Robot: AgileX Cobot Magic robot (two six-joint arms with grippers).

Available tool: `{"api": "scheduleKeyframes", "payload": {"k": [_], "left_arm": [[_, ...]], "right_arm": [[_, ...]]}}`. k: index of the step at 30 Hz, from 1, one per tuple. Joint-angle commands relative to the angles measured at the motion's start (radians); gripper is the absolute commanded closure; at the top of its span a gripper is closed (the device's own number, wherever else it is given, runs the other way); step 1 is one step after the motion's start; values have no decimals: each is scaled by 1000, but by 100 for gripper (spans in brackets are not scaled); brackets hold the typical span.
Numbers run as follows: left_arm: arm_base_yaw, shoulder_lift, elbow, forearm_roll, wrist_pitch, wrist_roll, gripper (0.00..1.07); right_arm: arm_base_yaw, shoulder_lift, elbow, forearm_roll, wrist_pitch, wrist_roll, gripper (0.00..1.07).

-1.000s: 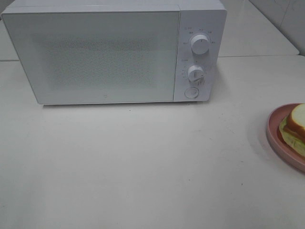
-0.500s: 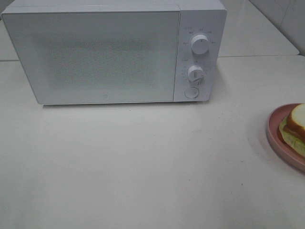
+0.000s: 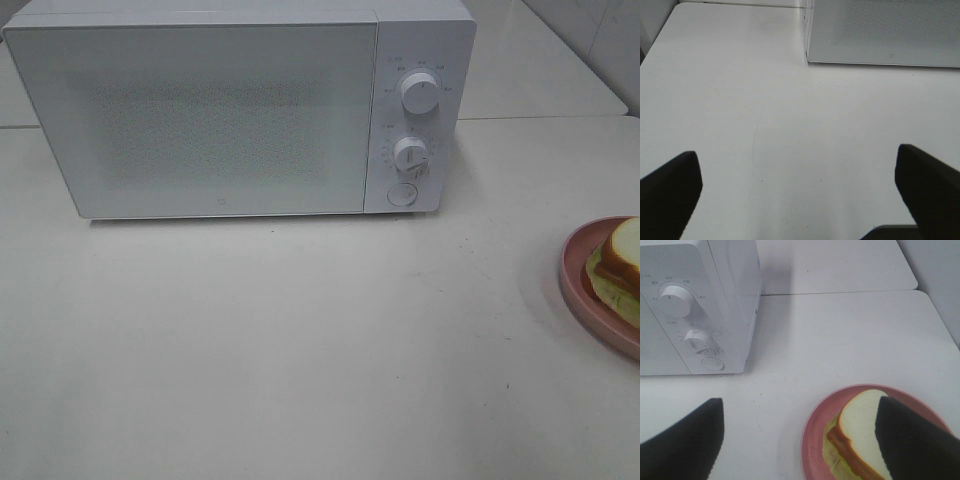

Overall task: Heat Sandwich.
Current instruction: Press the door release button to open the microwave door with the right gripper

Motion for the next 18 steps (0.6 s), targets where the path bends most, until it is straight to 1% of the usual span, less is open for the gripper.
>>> {"api": "scheduleKeyframes", "payload": {"k": [1, 3, 6, 8, 13, 15, 16, 17, 18], "left_arm": [[4, -22, 0, -9, -11, -2, 9], [4, -22, 0, -9, -11, -2, 9], [4, -22, 0, -9, -11, -2, 9], [4, -22, 0, -9, -11, -2, 9], [4, -22, 0, -9, -11, -2, 9], [4, -22, 0, -9, -11, -2, 9], [4, -22, 0, -9, -11, -2, 9], [4, -22, 0, -9, -11, -2, 9], [4, -22, 0, -9, -11, -2, 9]], "right_arm": [[1, 61, -7, -2, -67, -4, 32], [1, 124, -7, -1, -126, -2, 32], [1, 170, -7, 2, -167, 0, 32], [1, 230, -7, 3, -240, 0, 32], [1, 303, -7, 0, -339, 0, 32], [1, 336, -3, -1, -411, -1, 32], [1, 373, 21, -1, -527, -1, 32], [1, 388, 39, -1, -578, -4, 32], [1, 388, 39, -1, -578, -4, 32]]}}
